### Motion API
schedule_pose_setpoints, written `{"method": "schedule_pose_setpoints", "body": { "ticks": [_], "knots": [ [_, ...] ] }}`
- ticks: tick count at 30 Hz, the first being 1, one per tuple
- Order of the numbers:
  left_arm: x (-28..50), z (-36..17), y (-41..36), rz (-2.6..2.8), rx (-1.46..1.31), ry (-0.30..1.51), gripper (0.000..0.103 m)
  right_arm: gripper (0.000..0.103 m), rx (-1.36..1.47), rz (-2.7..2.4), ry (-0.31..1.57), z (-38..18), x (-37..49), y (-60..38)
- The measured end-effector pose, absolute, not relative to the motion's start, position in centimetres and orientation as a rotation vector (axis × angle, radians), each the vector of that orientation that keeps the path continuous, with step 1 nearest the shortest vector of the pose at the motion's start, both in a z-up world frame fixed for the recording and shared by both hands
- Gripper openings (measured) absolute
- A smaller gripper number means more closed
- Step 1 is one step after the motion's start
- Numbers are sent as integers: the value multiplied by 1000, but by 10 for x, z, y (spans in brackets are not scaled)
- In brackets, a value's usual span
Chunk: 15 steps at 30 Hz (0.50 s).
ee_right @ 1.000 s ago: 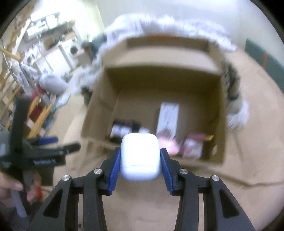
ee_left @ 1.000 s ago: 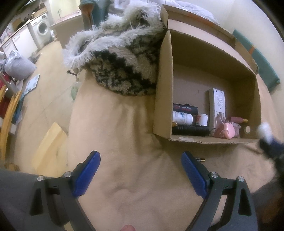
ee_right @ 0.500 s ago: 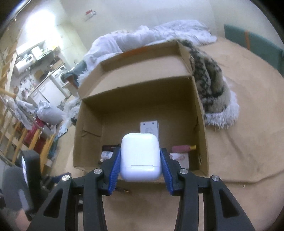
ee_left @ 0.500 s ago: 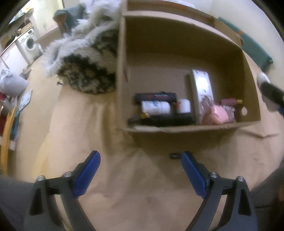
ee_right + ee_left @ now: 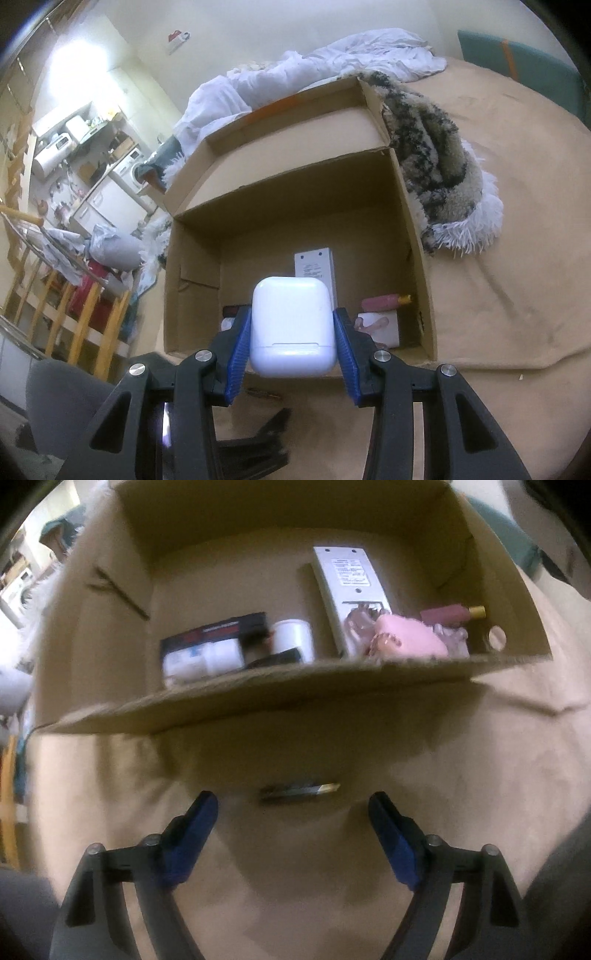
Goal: Organize rigid objects
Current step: 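Lift the white earbud case with the right tool while the left tool reaches the AA battery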
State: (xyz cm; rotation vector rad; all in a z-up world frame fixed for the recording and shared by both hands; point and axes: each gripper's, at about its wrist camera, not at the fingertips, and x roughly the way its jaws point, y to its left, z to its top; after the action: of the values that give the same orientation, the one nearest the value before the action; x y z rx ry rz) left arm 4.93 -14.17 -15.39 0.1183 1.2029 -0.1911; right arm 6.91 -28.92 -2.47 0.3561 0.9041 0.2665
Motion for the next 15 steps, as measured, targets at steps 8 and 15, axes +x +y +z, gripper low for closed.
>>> {"method": "schedule_pose_setpoints", "body": {
  "ticks": [8,15],
  "knots": [
    [68,-156,-151,-175,166,1185,35,45,368,283,919,-29,74,-287],
    [68,-147,-150,-185,183,1186,6,45,339,273,930,-31,74,-280]
  ]
}}
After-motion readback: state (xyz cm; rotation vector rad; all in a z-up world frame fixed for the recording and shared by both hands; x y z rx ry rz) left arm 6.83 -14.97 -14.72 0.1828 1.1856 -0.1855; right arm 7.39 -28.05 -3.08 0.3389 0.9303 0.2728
